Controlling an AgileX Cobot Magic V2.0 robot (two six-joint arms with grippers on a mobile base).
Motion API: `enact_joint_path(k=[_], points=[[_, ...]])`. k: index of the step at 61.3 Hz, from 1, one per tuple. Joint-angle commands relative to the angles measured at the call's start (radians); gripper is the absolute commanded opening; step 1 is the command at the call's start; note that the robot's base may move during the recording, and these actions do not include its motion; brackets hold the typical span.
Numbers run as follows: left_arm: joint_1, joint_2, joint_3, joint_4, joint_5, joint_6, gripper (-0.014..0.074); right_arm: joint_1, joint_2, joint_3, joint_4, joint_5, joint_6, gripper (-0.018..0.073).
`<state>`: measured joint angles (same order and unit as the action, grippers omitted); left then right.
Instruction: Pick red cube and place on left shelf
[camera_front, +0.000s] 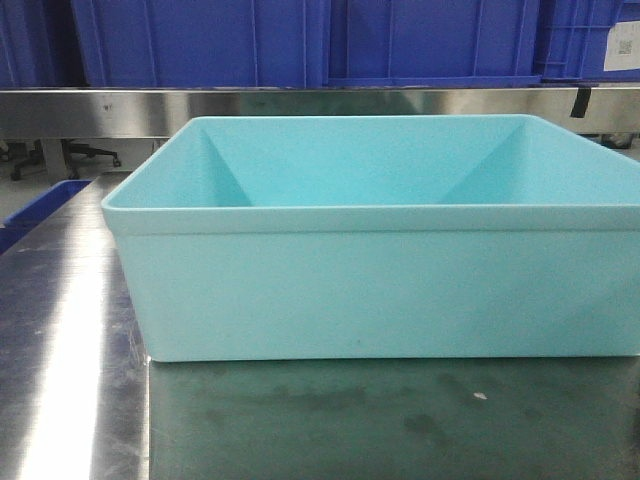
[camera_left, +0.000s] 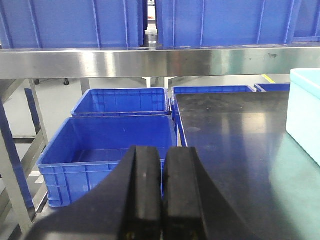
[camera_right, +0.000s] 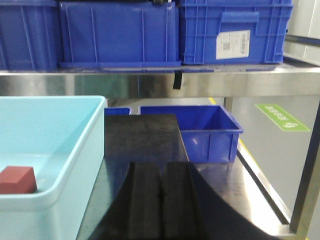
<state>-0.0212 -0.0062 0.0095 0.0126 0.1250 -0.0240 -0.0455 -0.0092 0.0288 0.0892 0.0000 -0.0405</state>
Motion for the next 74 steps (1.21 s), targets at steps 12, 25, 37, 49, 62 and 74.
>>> enact_joint_path(k=[12,25,37,49,62,74], points=[[-0.006,-0.015,0.023,-0.006,-0.086,-0.001,0.0102,-0.006,-0.02,-0.085,0.01,-0.107,-0.002,0.0048],[-0.006,-0.015,0.023,-0.006,-0.086,-0.001,0.0102,-0.006,0.124,-0.364,0.01,0.14,-0.002,0.0048],[-0.006,-0.015,0.023,-0.006,-0.086,-0.001,0.0102,-0.006,0.381,-0.619,0.01,0.344,-0.002,0.0048],[-0.006,-0.015,0.023,-0.006,-0.086,-0.001,0.0102,0.042,0.623,-0.869,0.011,0.546,-0.002,0.0048],[-0.006,-0.015,0.023,-0.006,-0.086,-0.001,0.0102,0.213,0.823,-1.055,0.011,0.638,-0.002,0.0051],[-0.006,-0.015,0.023,-0.006,-0.086,-0.001,0.0102,0.369,1.005,-1.179,0.011,0.683,-0.002,0.0053]])
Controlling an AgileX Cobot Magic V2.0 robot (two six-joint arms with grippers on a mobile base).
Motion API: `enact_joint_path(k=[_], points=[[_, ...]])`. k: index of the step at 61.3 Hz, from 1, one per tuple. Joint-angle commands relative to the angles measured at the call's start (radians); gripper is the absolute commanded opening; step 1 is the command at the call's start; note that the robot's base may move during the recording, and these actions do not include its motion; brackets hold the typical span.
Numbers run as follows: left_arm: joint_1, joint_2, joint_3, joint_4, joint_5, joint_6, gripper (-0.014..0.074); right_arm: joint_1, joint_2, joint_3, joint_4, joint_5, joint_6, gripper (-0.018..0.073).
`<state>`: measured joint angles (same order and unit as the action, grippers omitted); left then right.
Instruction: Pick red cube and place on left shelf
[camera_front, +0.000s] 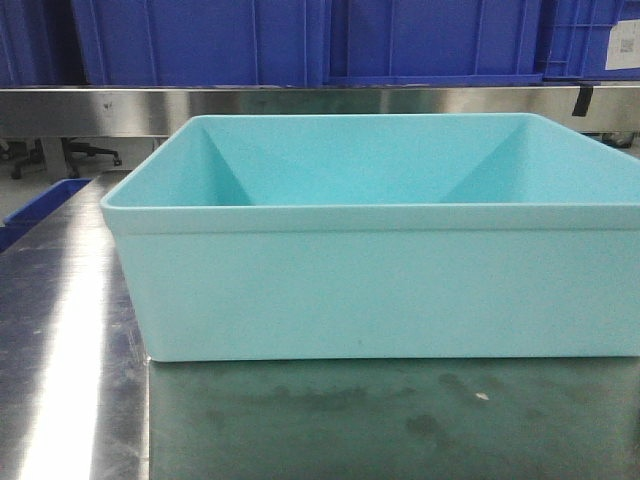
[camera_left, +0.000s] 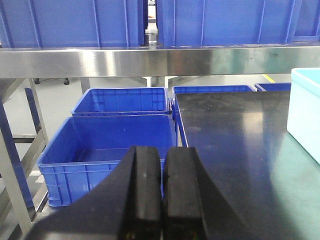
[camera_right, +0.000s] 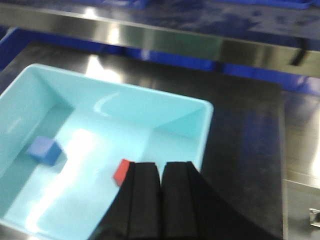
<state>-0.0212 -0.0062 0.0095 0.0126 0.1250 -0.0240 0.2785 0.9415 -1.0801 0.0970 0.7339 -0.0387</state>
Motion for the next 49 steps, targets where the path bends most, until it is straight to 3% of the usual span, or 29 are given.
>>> enact_joint_path(k=[1,13,35,49], points=[[-0.006,-0.015,0.023,-0.006,-0.086,-0.001,0.0102,0.059,0.067,-0.076,0.003,-0.051,-0.003,0.0055],[-0.006,-0.015,0.023,-0.006,-0.086,-0.001,0.0102,0.159,0.22,-0.118,0.044,-0.057,-0.003,0.0192],[-0.006,-0.015,0.023,-0.006,-0.086,-0.001,0.0102,0.169,0.402,-0.12,0.099,-0.07,0.009,0.0614],[-0.006,-0.015,0.023,-0.006,-0.086,-0.001,0.0102,0.169,0.466,-0.135,0.119,-0.07,0.157,0.0611]])
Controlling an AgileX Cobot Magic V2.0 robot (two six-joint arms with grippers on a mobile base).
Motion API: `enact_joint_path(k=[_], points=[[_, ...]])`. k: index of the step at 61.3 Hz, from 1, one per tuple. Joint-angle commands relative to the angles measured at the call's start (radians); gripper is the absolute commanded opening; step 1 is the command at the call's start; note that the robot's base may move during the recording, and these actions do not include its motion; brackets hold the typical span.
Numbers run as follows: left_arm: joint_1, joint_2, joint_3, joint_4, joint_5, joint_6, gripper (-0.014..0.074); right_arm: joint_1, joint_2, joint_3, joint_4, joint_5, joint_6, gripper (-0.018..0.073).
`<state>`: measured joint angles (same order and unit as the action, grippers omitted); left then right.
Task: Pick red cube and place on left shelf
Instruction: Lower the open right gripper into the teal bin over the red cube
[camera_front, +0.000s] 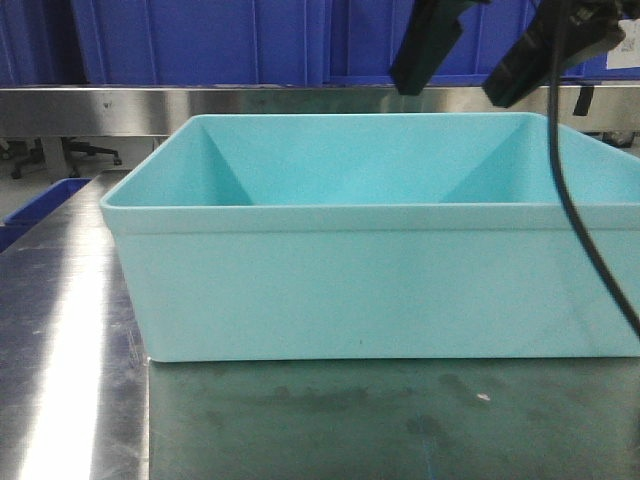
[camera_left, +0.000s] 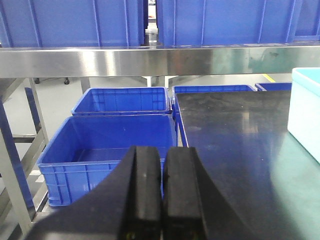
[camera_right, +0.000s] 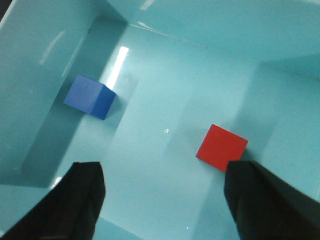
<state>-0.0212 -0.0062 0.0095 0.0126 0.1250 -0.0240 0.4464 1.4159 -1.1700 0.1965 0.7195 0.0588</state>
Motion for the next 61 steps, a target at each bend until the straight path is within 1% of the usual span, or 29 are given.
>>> enact_joint_path(k=[1,8,16,22,25,31,35,41,61], points=[[-0.006,-0.015,0.023,-0.006,-0.086,-0.001,0.0102,0.001,-0.004,-0.051,0.02,-0.054,0.069,0.0611],[-0.006,-0.015,0.023,-0.006,-0.086,-0.001,0.0102,0.001,0.042,-0.095,0.02,-0.007,0.137,0.0611],[-0.006,-0.015,0.023,-0.006,-0.086,-0.001,0.0102,0.0,0.119,-0.182,-0.001,0.1,0.18,0.0611],[-0.006,-0.015,0.023,-0.006,-0.086,-0.001,0.0102,0.0,0.18,-0.255,-0.049,0.207,0.209,0.0611],[-0.006,-0.015,0.023,-0.006,-0.086,-0.001,0.0102,0.0,0.207,-0.298,-0.088,0.271,0.228,0.0611],[-0.006,-0.015,0.023,-0.006,-0.086,-0.001,0.0102,0.0,0.247,-0.351,-0.161,0.354,0.268,0.0611],[-0.006,-0.015,0.023,-0.006,-0.086,-0.001,0.0102,0.0,0.258,-0.36,-0.197,0.368,0.3,0.0611],[-0.006,-0.015,0.023,-0.006,-0.086,-0.001,0.0102,0.0,0.267,-0.36,-0.212,0.368,0.339,0.0611],[-0.006,-0.015,0.023,-0.006,-0.086,-0.001,0.0102,0.0,0.384,-0.36,-0.212,0.346,0.355,0.0611]])
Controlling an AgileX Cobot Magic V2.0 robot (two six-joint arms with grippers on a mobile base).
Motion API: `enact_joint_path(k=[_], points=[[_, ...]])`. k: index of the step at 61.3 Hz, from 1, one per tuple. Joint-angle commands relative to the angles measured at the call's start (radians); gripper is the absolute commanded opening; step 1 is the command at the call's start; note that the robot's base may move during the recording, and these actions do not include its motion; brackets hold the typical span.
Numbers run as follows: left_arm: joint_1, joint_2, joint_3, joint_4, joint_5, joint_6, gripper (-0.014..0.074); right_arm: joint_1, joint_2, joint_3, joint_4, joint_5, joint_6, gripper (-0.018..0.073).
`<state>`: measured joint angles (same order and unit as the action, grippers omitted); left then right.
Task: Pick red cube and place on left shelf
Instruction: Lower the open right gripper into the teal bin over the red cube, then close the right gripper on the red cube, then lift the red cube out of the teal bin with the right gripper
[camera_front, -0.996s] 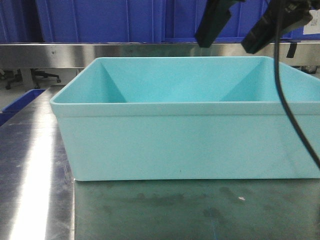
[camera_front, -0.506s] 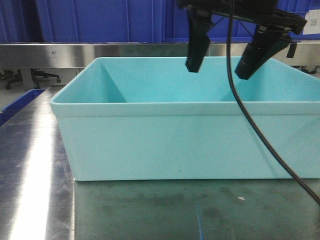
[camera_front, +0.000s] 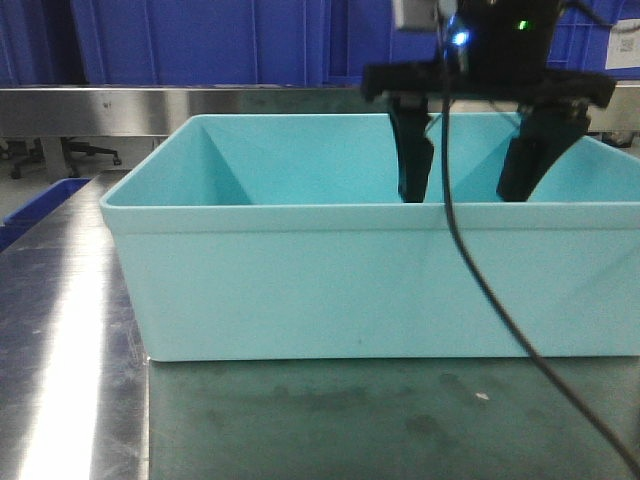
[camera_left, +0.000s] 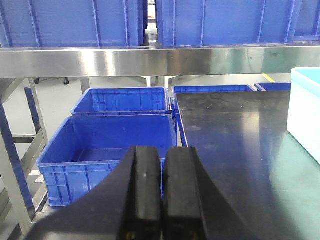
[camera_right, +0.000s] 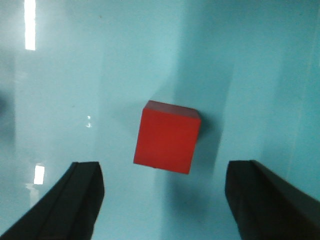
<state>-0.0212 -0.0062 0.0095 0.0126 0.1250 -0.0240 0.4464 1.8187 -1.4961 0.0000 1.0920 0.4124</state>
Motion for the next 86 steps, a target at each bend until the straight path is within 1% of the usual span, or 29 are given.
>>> enact_joint_path(k=[1,17,22,26,37,41,44,52,62,74,86], points=[[-0.006,-0.015,0.023,-0.006,-0.086,-0.001,0.0102,0.0,-0.013,-0.034,-0.015,-0.027,0.002,0.0611],[-0.006,-0.015,0.023,-0.006,-0.086,-0.001,0.0102,0.0,0.044,-0.033,-0.019,-0.075,0.002,0.0601],[-0.006,-0.015,0.023,-0.006,-0.086,-0.001,0.0102,0.0,0.05,-0.033,-0.02,-0.083,0.002,0.0566],[-0.006,-0.015,0.023,-0.006,-0.086,-0.001,0.0102,0.0,0.054,-0.033,-0.023,-0.084,0.002,0.0514],[-0.006,-0.015,0.023,-0.006,-0.086,-0.001,0.0102,0.0,0.053,-0.033,-0.023,-0.084,0.002,0.0284],[-0.006,-0.015,0.023,-0.006,-0.086,-0.001,0.0102,0.0,0.052,-0.033,-0.023,-0.084,0.002,0.0227],[-0.006,-0.015,0.023,-0.006,-0.086,-0.001,0.0102,0.0,0.048,-0.033,-0.023,-0.082,0.002,0.0207],[-0.006,-0.015,0.023,-0.006,-0.086,-0.001,0.0102,0.001,0.017,-0.034,-0.023,-0.081,0.002,0.0204],[-0.006,-0.015,0.023,-0.006,-0.086,-0.001,0.0102,0.001,-0.082,-0.034,-0.023,-0.1,-0.012,0.0204],[-0.006,-0.015,0.023,-0.006,-0.086,-0.001,0.0102,0.017,-0.259,-0.034,-0.023,-0.127,-0.072,0.0204],[-0.006,-0.015,0.023,-0.006,-0.086,-0.001,0.0102,0.068,-0.422,-0.001,-0.023,-0.145,-0.157,0.0204]])
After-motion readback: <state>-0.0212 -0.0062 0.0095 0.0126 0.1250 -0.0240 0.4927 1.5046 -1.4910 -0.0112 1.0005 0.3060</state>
